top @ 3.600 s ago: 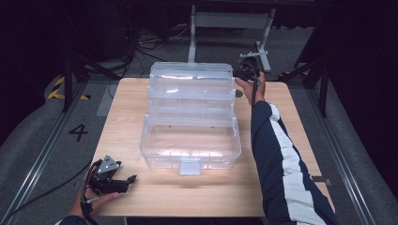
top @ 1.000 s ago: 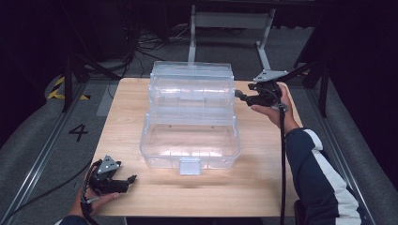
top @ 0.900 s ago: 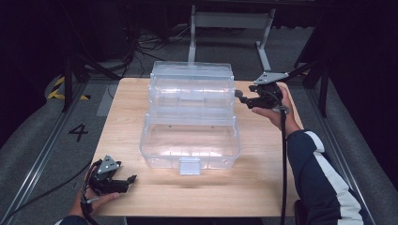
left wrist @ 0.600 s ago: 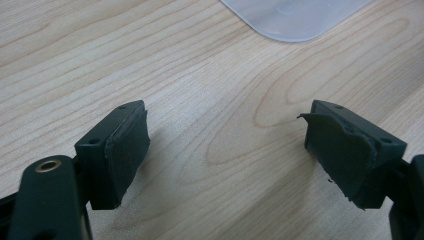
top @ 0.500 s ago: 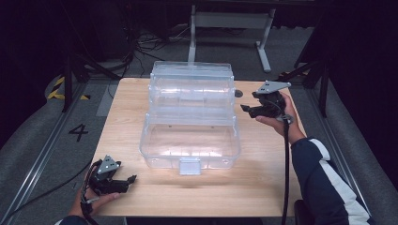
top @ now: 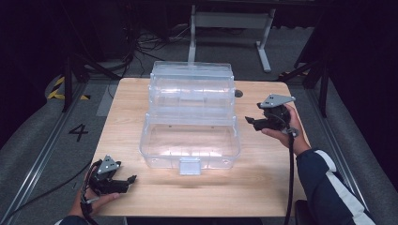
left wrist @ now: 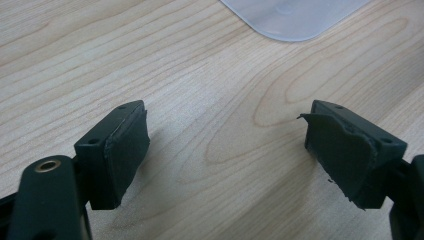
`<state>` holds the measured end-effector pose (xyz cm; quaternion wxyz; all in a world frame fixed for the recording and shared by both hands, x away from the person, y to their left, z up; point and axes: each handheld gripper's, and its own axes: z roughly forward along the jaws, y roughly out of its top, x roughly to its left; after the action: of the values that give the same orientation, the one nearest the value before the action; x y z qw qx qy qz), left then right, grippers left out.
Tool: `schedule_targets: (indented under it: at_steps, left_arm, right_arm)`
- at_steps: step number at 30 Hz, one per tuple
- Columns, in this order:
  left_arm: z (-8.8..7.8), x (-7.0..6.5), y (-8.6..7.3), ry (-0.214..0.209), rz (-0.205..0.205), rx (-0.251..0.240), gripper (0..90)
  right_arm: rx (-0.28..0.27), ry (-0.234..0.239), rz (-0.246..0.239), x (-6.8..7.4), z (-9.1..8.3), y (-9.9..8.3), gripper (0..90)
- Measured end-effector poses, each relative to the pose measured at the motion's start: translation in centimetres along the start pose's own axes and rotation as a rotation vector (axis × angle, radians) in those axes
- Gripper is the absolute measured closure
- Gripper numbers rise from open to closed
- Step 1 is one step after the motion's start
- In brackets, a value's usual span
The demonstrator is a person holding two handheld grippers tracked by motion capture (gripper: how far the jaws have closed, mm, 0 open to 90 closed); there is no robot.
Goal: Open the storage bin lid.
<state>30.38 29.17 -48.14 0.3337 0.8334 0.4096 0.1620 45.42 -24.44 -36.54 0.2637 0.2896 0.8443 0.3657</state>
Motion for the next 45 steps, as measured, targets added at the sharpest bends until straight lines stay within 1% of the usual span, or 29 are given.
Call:
schedule_targets:
  at_steps: [5, 10, 12, 13, 14, 15, 16, 19, 22, 24, 25, 27, 29, 31, 33, 34, 35, 37, 38, 39, 41, 42, 43, 45]
  left_arm:
    - [0.0, 0.0, 0.0, 0.000, 0.002, -0.001, 18.1]
    - [0.0, 0.1, 0.0, -0.002, 0.005, -0.001, 17.8]
    - [0.0, 0.0, 0.0, -0.004, 0.004, -0.001, 17.7]
    - [0.0, 0.0, 0.0, -0.004, 0.004, -0.001, 17.7]
    - [0.0, 0.0, 0.0, -0.005, 0.004, -0.001, 17.6]
    - [0.0, 0.1, 0.0, -0.005, 0.006, 0.000, 17.5]
    - [0.0, 0.1, 0.0, -0.005, 0.007, 0.000, 17.4]
    - [0.1, 0.1, 0.0, -0.006, 0.005, 0.001, 17.3]
    - [0.1, 0.0, 0.0, -0.007, 0.004, 0.002, 17.1]
    - [0.1, 0.0, 0.0, -0.007, 0.005, 0.001, 17.1]
    - [0.1, 0.0, 0.0, -0.007, 0.004, 0.000, 17.1]
    - [0.1, 0.0, 0.0, -0.006, 0.003, 0.000, 17.1]
    - [0.1, 0.0, 0.0, -0.005, 0.003, -0.001, 17.1]
    - [0.1, 0.0, 0.0, -0.005, 0.001, 0.000, 17.1]
    - [0.0, 0.0, 0.0, -0.005, 0.003, 0.000, 17.1]
    - [0.0, 0.0, 0.0, -0.004, 0.004, 0.000, 17.1]
    - [0.0, 0.0, 0.0, -0.006, 0.001, 0.002, 17.1]
    - [0.0, -0.1, 0.0, -0.006, 0.000, 0.004, 17.1]
    - [0.0, -0.1, 0.0, -0.006, 0.000, 0.003, 17.1]
    - [0.0, -0.1, 0.0, -0.006, 0.000, 0.004, 17.0]
    - [0.0, -0.1, 0.0, -0.007, 0.000, 0.003, 17.0]
    - [0.0, -0.1, 0.0, -0.007, 0.001, 0.004, 17.0]
    - [0.0, 0.0, 0.0, -0.006, 0.008, 0.003, 16.8]
    - [0.0, 0.0, 0.0, -0.011, 0.008, 0.003, 16.6]
  right_arm:
    - [0.018, -0.010, -0.008, 0.5, -0.4, -1.5, 28.3]
    - [0.035, -0.004, -0.007, 0.9, -0.8, -3.3, 27.2]
    - [0.042, -0.001, 0.003, 0.9, -0.8, -3.9, 26.4]
    - [0.060, 0.018, 0.029, 0.9, -0.8, -4.2, 24.9]
    - [0.058, 0.025, 0.038, 0.8, -0.9, -4.6, 25.3]
    - [0.054, 0.004, 0.026, 1.0, -1.0, -5.0, 26.2]
    - [0.060, -0.007, 0.014, 1.1, -1.0, -5.3, 26.2]
    - [0.074, 0.002, 0.022, 1.3, -1.0, -5.9, 25.7]
    - [0.078, -0.005, 0.021, 1.7, -1.2, -6.8, 25.4]
    - [0.078, 0.001, 0.036, 2.0, -1.3, -7.7, 24.7]
    - [0.084, 0.002, 0.039, 2.1, -1.3, -8.1, 24.5]
    - [0.096, 0.010, 0.060, 2.4, -1.3, -8.9, 23.1]
    - [0.103, 0.010, 0.065, 2.6, -1.3, -9.7, 22.6]
    - [0.121, 0.024, 0.090, 2.7, -1.3, -10.4, 21.5]
    - [0.131, 0.028, 0.091, 2.9, -1.3, -11.0, 20.6]
    - [0.131, 0.028, 0.091, 2.9, -1.3, -11.0, 20.6]
    - [0.136, 0.021, 0.096, 3.0, -1.3, -11.3, 20.6]
    - [0.132, 0.024, 0.116, 3.2, -1.4, -12.0, 19.8]
    - [0.139, 0.019, 0.117, 3.3, -1.4, -12.3, 19.2]
    - [0.141, 0.016, 0.128, 3.4, -1.4, -12.7, 19.1]
    - [0.132, 0.023, 0.144, 3.6, -1.5, -13.3, 19.1]
    - [0.136, 0.029, 0.150, 3.7, -1.4, -13.5, 19.1]
    - [0.138, 0.034, 0.152, 4.0, -1.4, -13.8, 18.8]
    - [0.136, 0.030, 0.148, 4.4, -1.5, -14.2, 18.7]
